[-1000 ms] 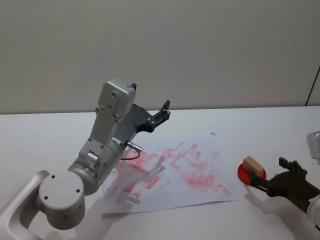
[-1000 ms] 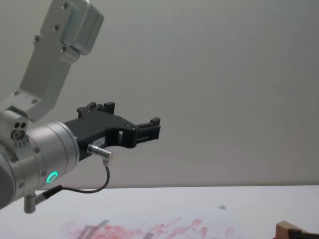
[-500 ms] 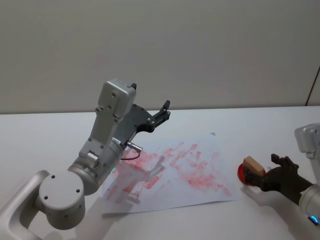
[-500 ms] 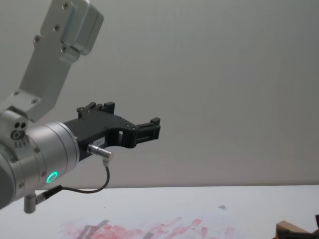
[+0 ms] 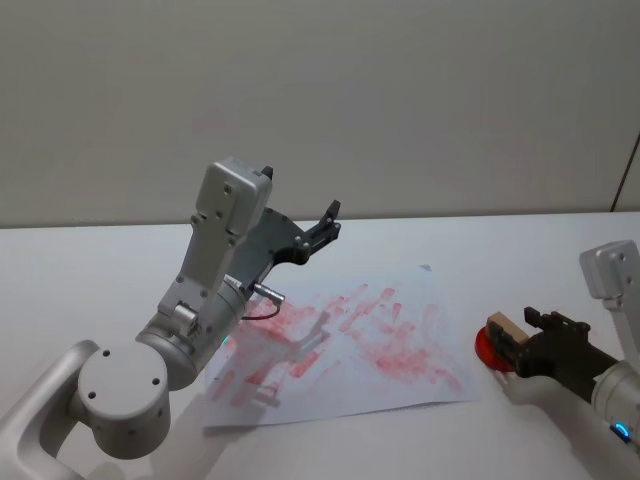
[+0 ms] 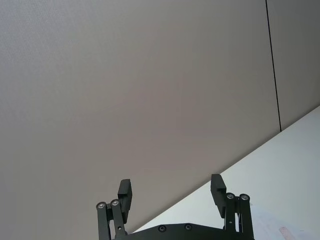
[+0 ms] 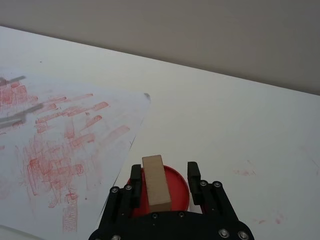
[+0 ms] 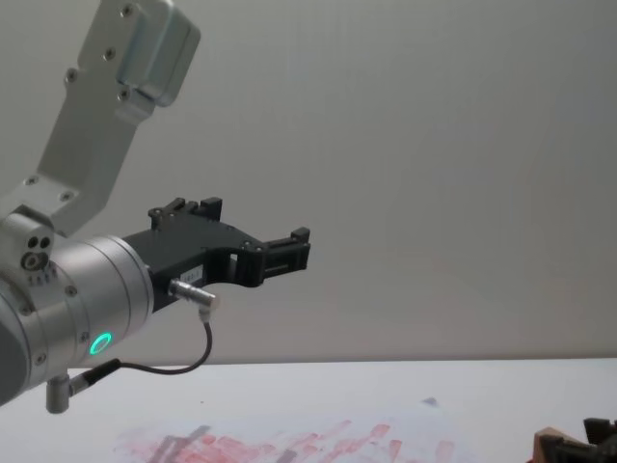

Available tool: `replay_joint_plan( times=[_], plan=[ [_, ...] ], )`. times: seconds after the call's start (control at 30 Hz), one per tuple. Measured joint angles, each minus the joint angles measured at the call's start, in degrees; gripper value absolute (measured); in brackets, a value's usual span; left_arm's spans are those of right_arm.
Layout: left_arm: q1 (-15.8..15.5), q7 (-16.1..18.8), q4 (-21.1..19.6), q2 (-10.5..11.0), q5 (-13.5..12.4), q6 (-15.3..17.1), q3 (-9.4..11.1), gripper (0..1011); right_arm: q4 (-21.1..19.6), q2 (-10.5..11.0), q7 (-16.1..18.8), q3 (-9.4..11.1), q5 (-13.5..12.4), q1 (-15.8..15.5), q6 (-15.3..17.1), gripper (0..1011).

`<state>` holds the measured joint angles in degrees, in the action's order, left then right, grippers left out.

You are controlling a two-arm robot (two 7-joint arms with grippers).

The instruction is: Use the one hand to pick up the stamp and affix it onto the A4 paper.

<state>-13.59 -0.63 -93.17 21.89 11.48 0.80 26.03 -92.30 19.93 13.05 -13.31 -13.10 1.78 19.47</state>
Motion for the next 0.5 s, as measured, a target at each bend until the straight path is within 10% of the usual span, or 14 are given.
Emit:
replay_joint_plan(
  times=[0.5],
  plan=[
    [0.0, 0.0, 0.0, 0.0, 0.0, 0.0, 0.0, 1001, 0.6, -0.23, 0.41, -0.1, 0.37, 0.58, 0.07, 224]
  ],
)
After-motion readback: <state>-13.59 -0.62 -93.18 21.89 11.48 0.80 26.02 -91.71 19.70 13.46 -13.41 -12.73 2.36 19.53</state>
